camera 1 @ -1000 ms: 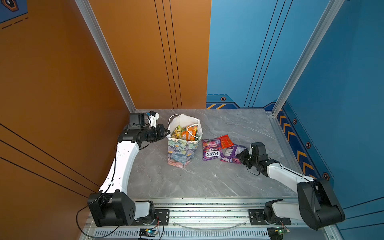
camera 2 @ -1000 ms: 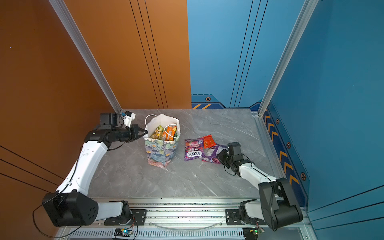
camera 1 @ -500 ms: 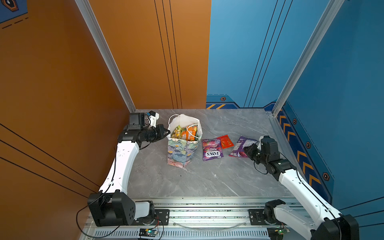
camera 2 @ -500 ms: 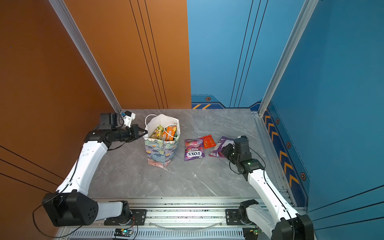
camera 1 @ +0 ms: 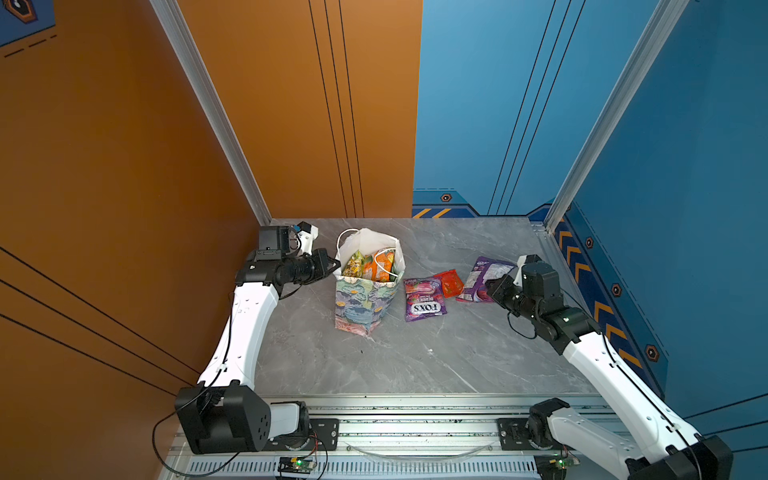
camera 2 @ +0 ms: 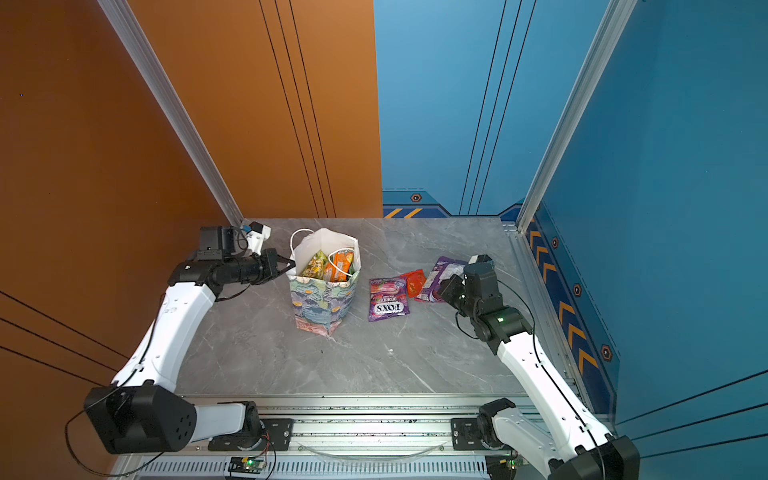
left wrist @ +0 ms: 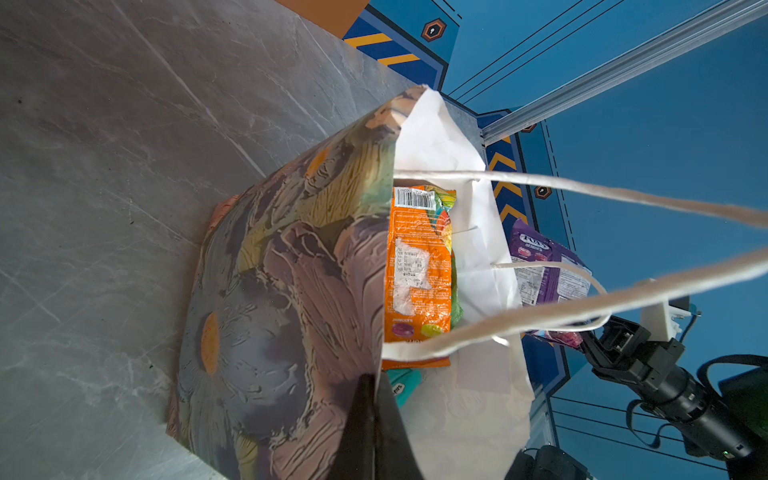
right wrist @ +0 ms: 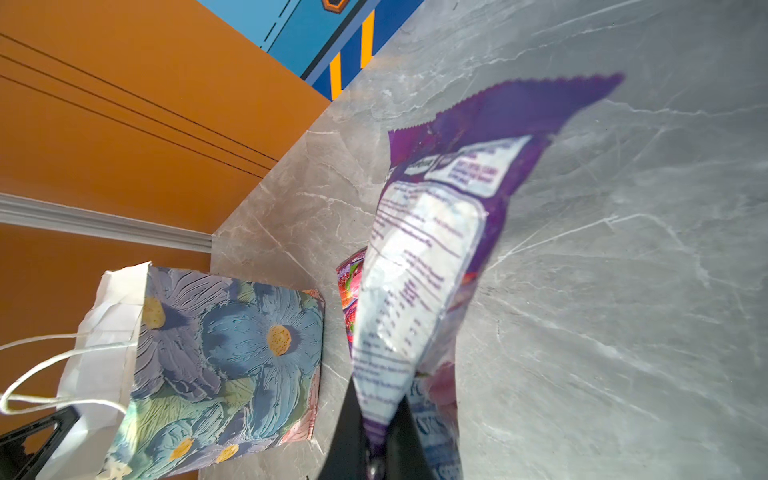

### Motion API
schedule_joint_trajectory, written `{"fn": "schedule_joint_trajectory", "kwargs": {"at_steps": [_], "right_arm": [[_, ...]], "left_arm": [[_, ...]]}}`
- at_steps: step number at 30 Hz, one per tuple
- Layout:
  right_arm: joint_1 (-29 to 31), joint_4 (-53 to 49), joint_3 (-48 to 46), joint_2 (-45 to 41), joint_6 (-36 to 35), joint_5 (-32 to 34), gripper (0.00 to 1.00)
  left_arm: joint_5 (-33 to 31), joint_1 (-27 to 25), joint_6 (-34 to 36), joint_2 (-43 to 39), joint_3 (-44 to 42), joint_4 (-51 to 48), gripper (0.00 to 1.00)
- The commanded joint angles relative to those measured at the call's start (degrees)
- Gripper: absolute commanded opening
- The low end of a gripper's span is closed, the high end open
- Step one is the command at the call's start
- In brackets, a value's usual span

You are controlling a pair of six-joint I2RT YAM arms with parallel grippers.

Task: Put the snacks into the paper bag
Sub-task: 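Lift the purple packet and carry it toward the bag with the right gripper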

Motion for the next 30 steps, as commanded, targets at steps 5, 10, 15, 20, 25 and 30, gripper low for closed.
{"fn": "schedule_joint_trajectory", "kwargs": {"at_steps": [5,10,15,20,25,30], "right_arm": [[3.3,1.3,9.5,3.8,-2.8,1.7,0.0],[6.9,2.0,18.2,8.3,-4.9,2.3,0.0],[10.4,3.7,27.9,15.3,-7.2,2.6,0.0],[12.8,4.7,39.3,24.2,-9.0,0.8,0.0],[15.1,3.8,49.9,32.2,-10.5,-0.6,0.0],[16.8,2.5,59.5,39.6,-10.9,-2.5,0.0]], "left_arm": [[1.9,0.1,-0.6,-1.4,-0.8,1.1,0.0],[1.9,0.1,-0.4,-1.6,-1.2,1.2,0.0],[2.1,0.1,-0.5,-1.7,-1.3,1.3,0.0],[2.3,0.1,-0.5,-2.2,-1.9,1.4,0.0],[2.4,0.0,-0.6,-2.4,-2.2,1.5,0.0],[2.5,0.1,-0.8,-2.5,-2.6,1.7,0.0]]}}
